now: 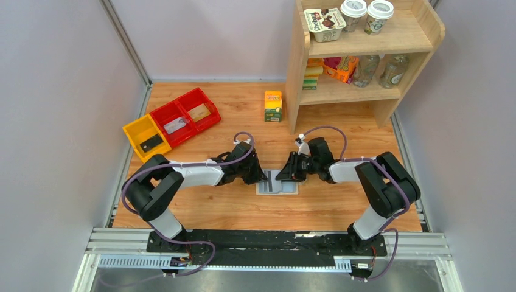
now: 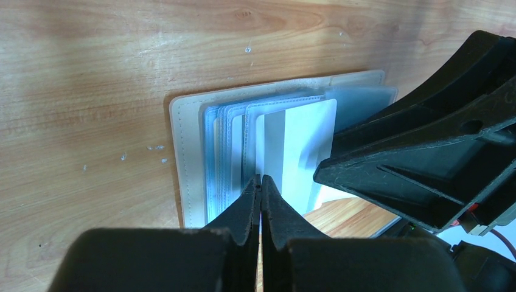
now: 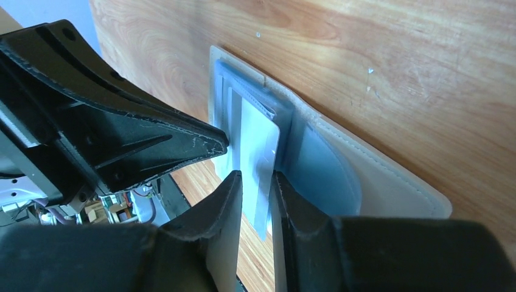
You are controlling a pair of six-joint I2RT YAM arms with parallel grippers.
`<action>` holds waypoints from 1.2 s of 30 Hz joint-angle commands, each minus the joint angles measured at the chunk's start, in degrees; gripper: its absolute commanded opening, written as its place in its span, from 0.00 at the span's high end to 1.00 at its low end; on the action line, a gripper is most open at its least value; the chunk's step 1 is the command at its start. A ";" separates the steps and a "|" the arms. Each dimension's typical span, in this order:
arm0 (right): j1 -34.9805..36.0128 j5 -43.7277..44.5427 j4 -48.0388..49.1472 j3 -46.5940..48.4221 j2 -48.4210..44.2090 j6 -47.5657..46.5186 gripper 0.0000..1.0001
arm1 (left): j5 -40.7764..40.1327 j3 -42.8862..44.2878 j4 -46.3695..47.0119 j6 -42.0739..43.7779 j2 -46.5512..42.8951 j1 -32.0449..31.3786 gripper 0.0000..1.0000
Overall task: Take the credit cards out of the card holder
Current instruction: Remove the credit card from the card holder.
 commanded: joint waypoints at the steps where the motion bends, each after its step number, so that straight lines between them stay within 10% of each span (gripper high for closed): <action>1: -0.37 -6.19 9.63 -1.30 -2.15 2.72 0.75 | -3.71 -1.06 -7.07 1.16 3.32 -0.27 1.00; 17: -3.63 -9.97 16.59 -4.64 -2.15 5.10 0.96 | -3.80 -0.18 -8.48 1.17 4.90 -0.27 1.00; 36: -8.99 4.17 -13.38 -4.29 -20.41 -6.76 1.00 | -2.04 0.87 -6.72 3.88 -1.15 -0.18 0.97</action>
